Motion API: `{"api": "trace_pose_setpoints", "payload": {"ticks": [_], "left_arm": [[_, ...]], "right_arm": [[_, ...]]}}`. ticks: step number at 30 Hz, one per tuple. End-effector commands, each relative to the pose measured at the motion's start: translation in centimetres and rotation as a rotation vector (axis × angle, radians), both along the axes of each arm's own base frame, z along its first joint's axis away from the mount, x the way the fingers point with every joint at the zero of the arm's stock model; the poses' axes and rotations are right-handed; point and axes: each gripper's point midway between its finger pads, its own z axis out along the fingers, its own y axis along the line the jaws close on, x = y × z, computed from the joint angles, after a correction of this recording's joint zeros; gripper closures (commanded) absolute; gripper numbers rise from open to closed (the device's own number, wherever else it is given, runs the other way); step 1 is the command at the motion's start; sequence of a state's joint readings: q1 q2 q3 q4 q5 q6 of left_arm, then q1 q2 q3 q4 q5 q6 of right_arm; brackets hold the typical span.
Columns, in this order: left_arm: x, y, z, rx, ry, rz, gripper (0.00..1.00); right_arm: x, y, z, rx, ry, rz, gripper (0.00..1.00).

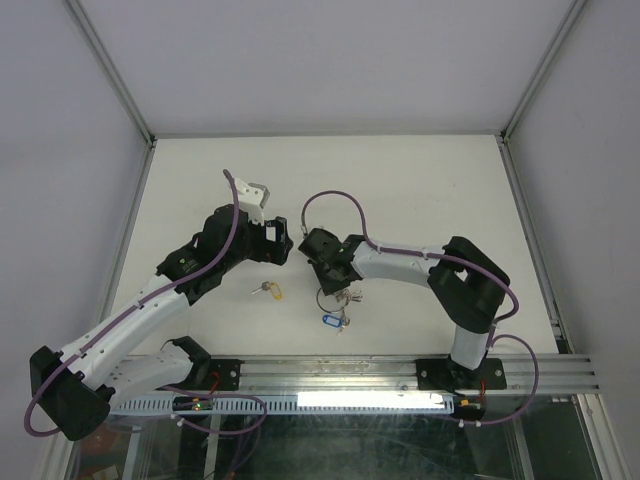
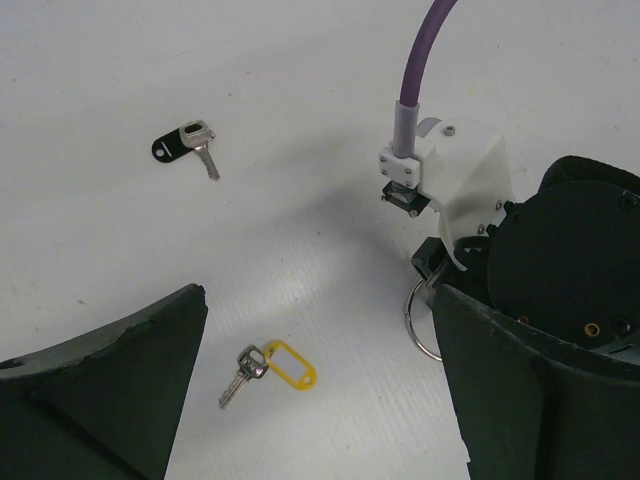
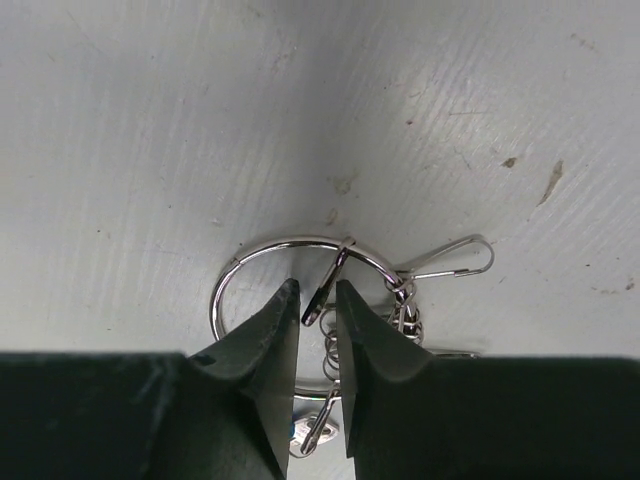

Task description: Put the keys on the keyring

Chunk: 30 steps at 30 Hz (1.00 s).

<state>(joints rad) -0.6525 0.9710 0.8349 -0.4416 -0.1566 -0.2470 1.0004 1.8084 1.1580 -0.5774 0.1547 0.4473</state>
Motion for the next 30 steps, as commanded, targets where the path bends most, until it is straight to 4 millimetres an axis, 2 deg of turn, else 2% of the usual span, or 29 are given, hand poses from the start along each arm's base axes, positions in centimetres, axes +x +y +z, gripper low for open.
{"api": "trace_pose_setpoints", "payload": {"ticks": [1,6,8,10,13,16,20,25,27,30], "left_arm": [[0.7,0.3,1.2,-0.019,-0.048,0.027,0.07],[0.8,0.5,1.2,-0.01,-0.053,0.029,0.07],[0.7,0.6,1.3,-0.007,-0.061,0.027,0.07],[0.7,0.7,1.7,-0.008,-0.077,0.028,0.06],[0.5,0.7,2.9,-0.035,-0.122,0.008,0.03],[-0.5,0.1,5.0,-0.097,-0.201,-0.054,0.01],[-2.3,-1.0,7.7,-0.18,-0.305,-0.178,0.01],[-4.5,-2.5,10.7,-0.289,-0.4,-0.315,0.01],[-4.9,-2.9,11.4,-0.307,-0.425,-0.35,0.04],[-5.1,-3.5,11.9,-0.319,-0.457,-0.388,0.16]], "right_arm": [[1.3,1.2,0.5,0.02,-0.058,-0.014,0.79],[1.2,0.5,0.7,0.006,-0.069,-0.017,0.94],[1.3,0.3,1.3,0.016,-0.084,-0.014,1.0],[1.4,0.5,2.5,0.042,-0.106,0.008,1.0],[1.3,0.8,5.2,0.127,-0.126,0.058,1.0],[0.9,1.0,7.9,0.226,-0.116,0.122,1.0],[-0.6,0.9,10.6,0.341,-0.054,0.263,1.0],[-1.7,-0.1,14.2,0.412,-0.065,0.367,1.0],[-2.1,-0.5,15.5,0.433,-0.065,0.398,1.0],[-2.8,-0.9,17.6,0.458,-0.076,0.453,1.0]]}}
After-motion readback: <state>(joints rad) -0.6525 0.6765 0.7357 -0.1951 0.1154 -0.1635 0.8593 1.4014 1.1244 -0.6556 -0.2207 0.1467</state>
